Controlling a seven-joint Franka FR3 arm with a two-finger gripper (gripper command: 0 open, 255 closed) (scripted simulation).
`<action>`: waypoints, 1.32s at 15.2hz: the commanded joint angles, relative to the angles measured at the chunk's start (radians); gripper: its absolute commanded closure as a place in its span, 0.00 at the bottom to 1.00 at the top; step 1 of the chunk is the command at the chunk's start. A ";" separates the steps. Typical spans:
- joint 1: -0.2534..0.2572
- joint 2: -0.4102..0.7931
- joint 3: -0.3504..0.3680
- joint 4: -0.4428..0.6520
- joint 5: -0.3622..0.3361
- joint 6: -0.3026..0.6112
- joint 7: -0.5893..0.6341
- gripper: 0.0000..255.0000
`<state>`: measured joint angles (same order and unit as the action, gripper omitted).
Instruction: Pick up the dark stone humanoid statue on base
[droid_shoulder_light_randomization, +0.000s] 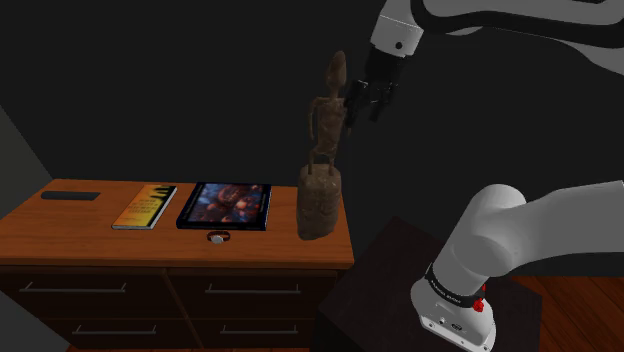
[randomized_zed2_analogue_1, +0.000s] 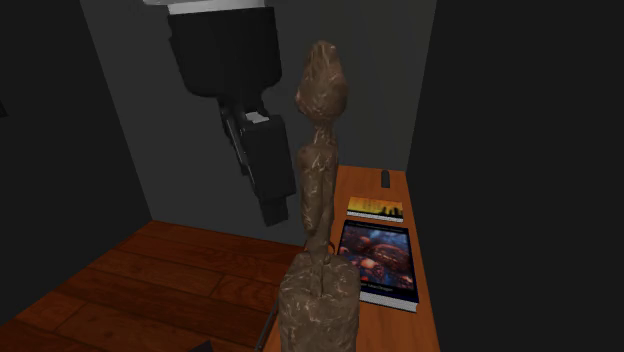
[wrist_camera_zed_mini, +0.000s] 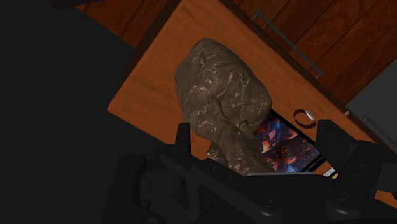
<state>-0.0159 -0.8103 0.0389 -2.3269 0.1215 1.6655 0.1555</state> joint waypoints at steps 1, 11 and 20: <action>0.000 0.000 0.000 0.000 0.000 0.000 0.000 0.00; 0.167 0.718 0.062 0.808 -0.276 -0.464 -0.569 0.00; 0.175 0.715 0.070 0.702 -0.288 -0.381 -0.588 0.00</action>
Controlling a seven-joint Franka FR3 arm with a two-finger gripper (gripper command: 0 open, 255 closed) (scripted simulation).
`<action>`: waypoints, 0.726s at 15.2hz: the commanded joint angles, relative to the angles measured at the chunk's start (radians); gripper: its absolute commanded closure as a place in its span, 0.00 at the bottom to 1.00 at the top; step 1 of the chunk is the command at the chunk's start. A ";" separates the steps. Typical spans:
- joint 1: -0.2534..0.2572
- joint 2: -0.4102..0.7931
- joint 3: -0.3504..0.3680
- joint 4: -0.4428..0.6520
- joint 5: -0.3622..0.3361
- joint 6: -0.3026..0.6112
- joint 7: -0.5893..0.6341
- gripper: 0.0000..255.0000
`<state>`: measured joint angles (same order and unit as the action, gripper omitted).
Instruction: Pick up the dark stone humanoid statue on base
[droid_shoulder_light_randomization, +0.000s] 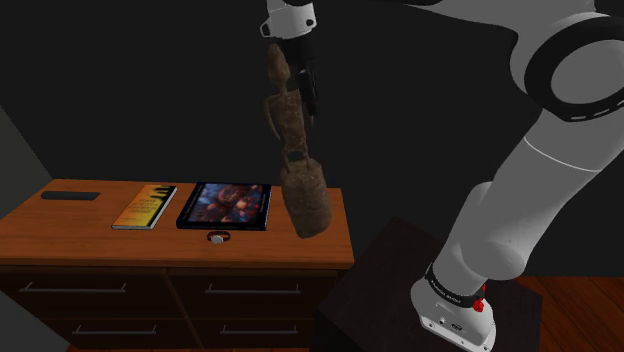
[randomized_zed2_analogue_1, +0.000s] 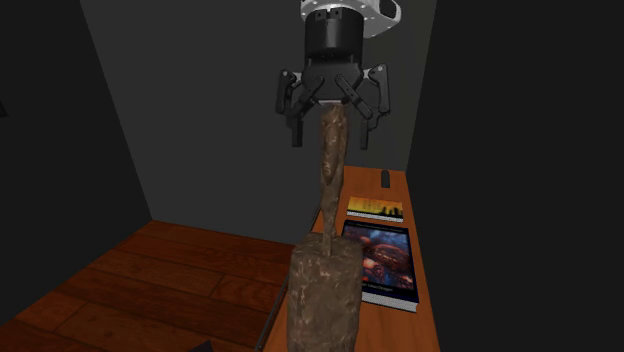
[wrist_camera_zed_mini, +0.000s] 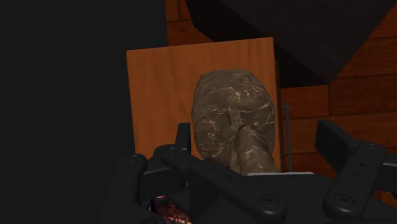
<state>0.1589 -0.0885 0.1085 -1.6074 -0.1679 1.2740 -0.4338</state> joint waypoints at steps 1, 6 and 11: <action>0.000 -0.006 0.000 -0.018 0.001 0.011 0.002 0.00; 0.000 -0.006 0.000 -0.019 0.001 0.013 0.001 1.00; 0.000 -0.006 0.000 -0.017 0.001 0.011 0.002 1.00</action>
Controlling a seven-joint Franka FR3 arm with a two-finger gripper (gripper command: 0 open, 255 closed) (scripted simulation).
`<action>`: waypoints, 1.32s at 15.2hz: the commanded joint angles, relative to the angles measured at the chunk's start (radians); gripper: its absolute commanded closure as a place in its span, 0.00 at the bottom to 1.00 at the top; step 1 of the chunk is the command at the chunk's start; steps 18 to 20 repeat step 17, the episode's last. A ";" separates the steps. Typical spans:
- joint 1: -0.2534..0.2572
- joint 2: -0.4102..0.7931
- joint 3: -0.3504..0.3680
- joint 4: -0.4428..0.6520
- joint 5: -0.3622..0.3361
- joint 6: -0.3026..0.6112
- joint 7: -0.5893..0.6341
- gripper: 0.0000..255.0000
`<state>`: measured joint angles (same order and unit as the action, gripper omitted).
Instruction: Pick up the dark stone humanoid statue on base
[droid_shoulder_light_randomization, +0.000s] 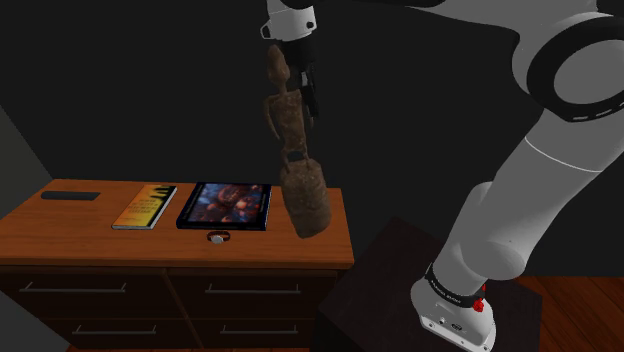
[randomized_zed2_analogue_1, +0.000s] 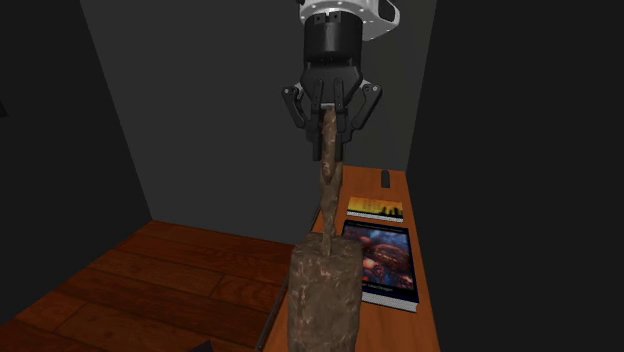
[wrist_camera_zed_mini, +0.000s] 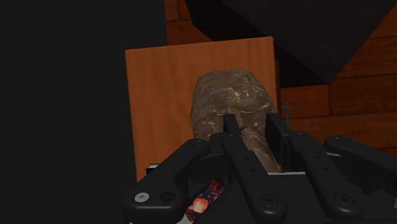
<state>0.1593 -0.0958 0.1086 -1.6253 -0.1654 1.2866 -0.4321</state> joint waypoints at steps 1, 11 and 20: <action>0.000 0.005 0.000 0.019 -0.002 -0.016 -0.002 1.00; 0.003 0.069 0.007 0.236 -0.017 -0.168 -0.021 1.00; 0.007 0.108 0.010 0.345 -0.027 -0.238 -0.030 1.00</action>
